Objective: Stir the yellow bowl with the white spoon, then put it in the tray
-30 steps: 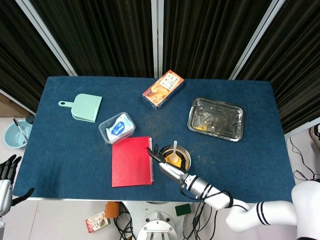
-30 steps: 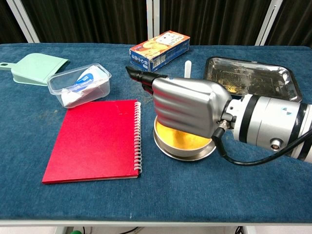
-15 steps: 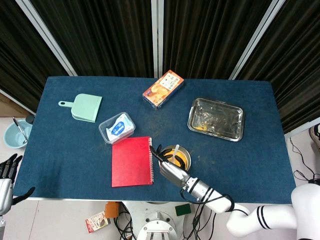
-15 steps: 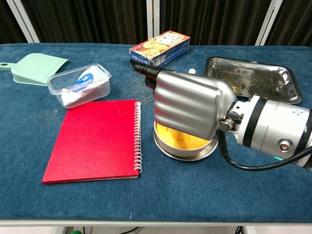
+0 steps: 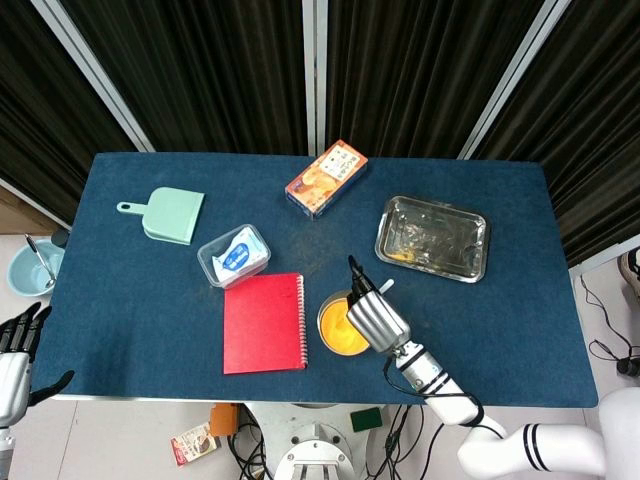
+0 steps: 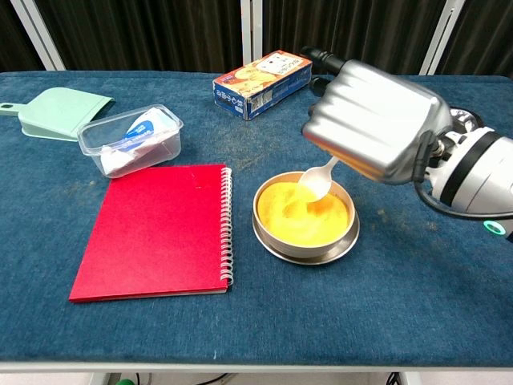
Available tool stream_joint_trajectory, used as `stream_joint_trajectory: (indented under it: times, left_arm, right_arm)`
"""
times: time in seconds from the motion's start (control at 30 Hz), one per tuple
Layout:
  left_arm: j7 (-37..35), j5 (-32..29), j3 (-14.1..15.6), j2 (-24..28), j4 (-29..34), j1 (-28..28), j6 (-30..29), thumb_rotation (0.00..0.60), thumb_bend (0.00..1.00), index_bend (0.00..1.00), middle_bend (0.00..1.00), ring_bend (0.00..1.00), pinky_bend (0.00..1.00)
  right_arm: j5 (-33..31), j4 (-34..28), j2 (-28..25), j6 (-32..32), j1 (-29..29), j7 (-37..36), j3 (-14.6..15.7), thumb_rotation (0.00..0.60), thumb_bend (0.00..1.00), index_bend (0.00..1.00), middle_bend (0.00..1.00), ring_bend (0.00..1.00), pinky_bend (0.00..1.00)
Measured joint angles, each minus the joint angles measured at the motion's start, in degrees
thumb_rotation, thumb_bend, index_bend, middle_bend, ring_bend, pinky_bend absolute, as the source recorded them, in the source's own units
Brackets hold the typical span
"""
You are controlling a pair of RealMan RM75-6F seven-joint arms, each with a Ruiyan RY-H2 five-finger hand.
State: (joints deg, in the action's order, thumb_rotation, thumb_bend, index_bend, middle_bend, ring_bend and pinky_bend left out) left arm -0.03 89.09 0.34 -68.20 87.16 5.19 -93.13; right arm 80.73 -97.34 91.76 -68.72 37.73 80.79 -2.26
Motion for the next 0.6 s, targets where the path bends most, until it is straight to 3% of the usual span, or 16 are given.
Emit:
stream_joint_trajectory:
  times: [0.37,0.47,0.6]
  left_arm:
    - [2.77,0.90,0.15,1.60,3.55,-0.61,0.16,0.600,0.12,0.07,0.05,0.08,0.12]
    - [3.15,1.07,0.23,1.83,3.92,-0.59,0.02,0.600,0.12,0.07,0.05,0.08,0.12]
    - [3.30,1.21,0.30,1.94,4.13,-0.46,-0.32,0.600,0.12,0.07,0.05,0.08,0.12]
  right_arm:
    - [-0.04,-1.61,-0.93,-3.30,-2.87,-12.76,-1.54,0.600,0.48,0.82,0.47,0.24,0.00]
    - [1.75,-0.98,-1.06,-3.18,-2.59,-12.16,-1.21,0.600,0.48,0.82,0.48,0.24,0.00]
    - [6.93,0.98,-1.51,-2.18,-0.96,-6.06,-0.30,0.600,0.48,0.82,0.48,0.25,0.00]
